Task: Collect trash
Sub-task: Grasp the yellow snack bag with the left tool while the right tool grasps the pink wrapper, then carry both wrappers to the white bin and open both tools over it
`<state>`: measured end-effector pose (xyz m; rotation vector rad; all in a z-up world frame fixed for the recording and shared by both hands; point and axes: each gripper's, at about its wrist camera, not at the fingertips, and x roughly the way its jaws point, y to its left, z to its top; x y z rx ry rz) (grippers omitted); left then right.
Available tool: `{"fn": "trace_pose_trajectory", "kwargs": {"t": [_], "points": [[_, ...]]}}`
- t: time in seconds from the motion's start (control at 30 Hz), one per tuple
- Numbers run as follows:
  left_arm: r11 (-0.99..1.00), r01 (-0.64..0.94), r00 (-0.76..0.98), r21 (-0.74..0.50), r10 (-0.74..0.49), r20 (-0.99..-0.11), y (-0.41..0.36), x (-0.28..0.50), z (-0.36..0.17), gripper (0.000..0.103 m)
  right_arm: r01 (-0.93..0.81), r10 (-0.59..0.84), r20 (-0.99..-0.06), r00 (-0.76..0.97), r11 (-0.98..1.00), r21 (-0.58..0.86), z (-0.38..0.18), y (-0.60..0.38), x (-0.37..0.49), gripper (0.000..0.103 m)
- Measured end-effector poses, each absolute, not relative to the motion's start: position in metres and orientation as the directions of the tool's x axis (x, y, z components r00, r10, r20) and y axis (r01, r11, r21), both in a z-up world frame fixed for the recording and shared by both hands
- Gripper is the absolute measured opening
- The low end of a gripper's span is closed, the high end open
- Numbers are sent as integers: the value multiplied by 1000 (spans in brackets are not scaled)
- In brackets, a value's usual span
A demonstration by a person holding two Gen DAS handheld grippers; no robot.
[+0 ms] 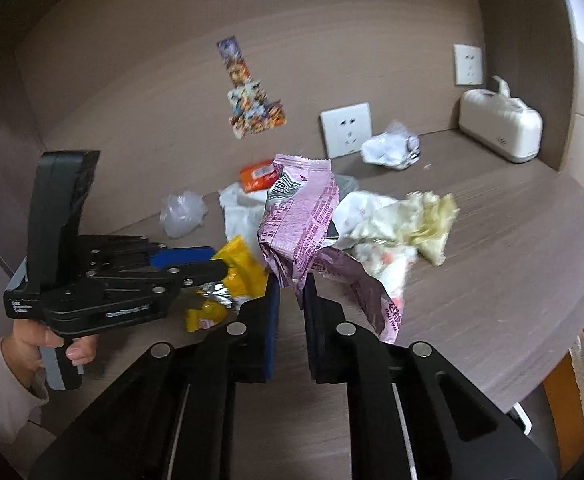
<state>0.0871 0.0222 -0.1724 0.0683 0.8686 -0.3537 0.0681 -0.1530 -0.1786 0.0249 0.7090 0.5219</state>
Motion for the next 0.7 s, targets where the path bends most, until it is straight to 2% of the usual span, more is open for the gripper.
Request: {"fn": "trace_pose_trajectory", "kwargs": {"t": [0.17, 0.33, 0.7], "points": [[920, 389, 618, -39, -292, -730, -10, 81, -143, 21, -416, 440, -587, 680, 890, 186, -159, -184, 58, 13], [873, 486, 604, -36, -366, -708, -65, 83, -128, 21, -332, 367, -571, 734, 928, 171, -148, -232, 46, 13], [680, 732, 440, -50, -527, -727, -228, 91, -149, 21, -41, 130, -607, 784, 987, 158, -162, -366, 7, 13]]}}
